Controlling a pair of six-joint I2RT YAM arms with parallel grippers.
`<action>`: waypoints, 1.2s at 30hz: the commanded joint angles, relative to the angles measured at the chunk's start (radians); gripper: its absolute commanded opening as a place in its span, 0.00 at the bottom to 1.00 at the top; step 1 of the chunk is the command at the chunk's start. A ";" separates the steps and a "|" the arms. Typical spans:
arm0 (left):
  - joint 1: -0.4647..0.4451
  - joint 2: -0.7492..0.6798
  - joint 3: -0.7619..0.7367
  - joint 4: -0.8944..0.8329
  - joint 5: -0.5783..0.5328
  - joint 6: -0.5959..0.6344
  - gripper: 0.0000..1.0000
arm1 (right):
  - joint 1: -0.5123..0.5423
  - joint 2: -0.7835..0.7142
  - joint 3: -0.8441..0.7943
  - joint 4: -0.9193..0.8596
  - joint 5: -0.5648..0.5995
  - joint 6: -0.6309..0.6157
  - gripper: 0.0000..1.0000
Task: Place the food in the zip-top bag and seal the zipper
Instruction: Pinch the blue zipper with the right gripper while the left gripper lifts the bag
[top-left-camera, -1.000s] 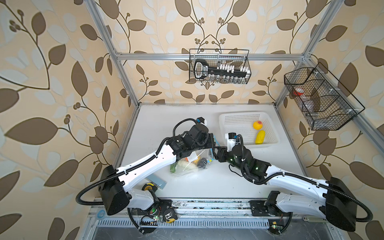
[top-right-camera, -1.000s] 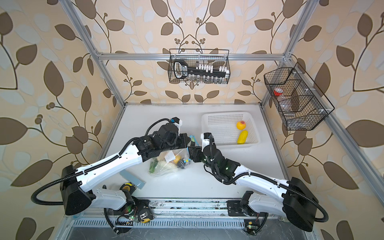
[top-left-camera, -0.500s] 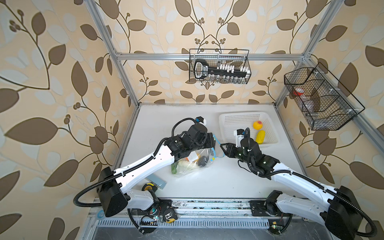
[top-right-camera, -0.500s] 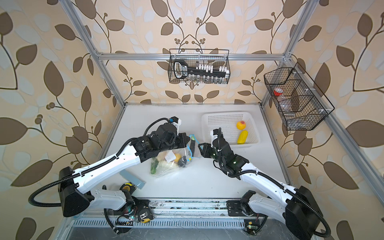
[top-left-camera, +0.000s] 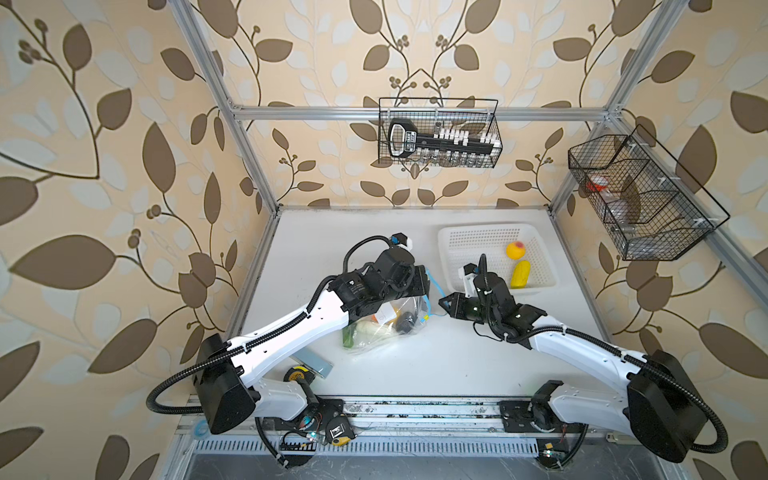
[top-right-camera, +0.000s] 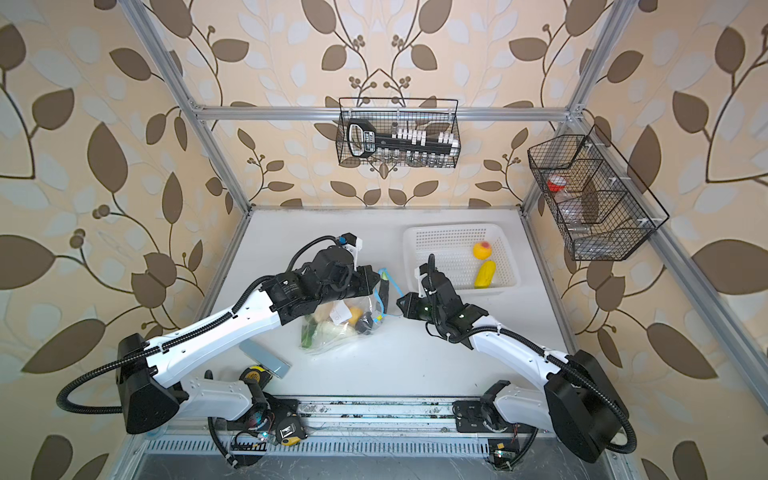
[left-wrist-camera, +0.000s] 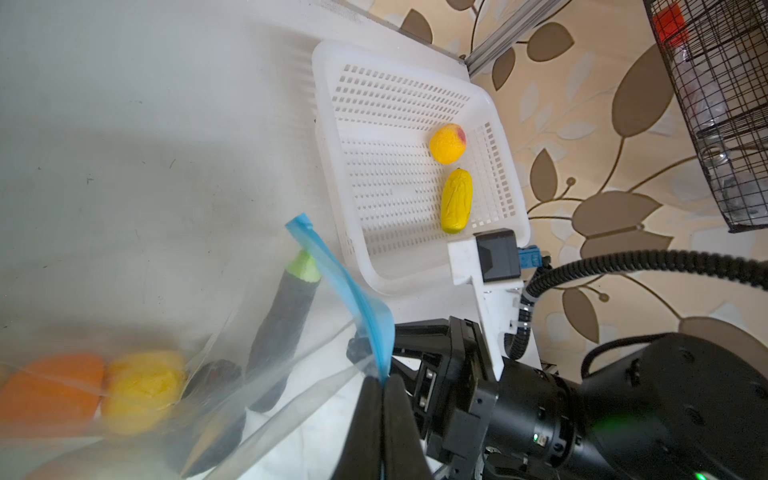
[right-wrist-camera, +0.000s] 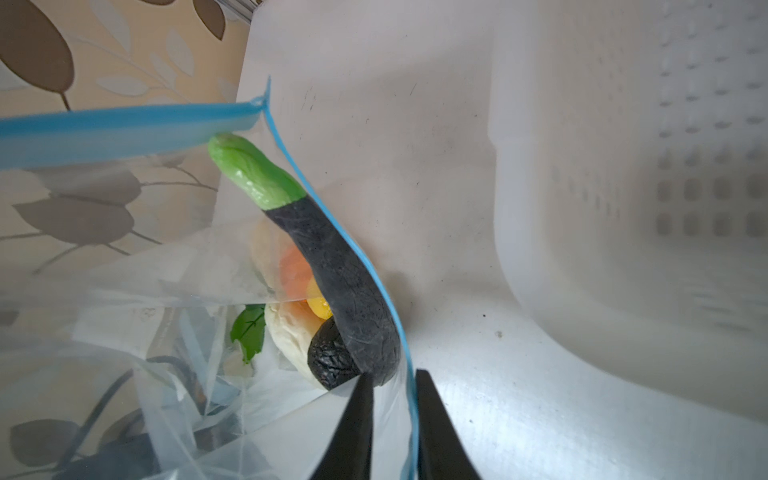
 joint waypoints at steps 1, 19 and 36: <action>-0.001 -0.050 0.003 0.024 -0.027 -0.005 0.00 | -0.003 -0.027 0.006 0.035 -0.023 0.002 0.12; -0.001 -0.082 0.043 -0.024 -0.053 0.019 0.00 | 0.013 -0.117 0.116 -0.029 -0.027 0.001 0.00; -0.001 -0.175 0.086 -0.117 -0.190 0.046 0.00 | 0.075 -0.139 0.371 -0.143 0.065 -0.021 0.00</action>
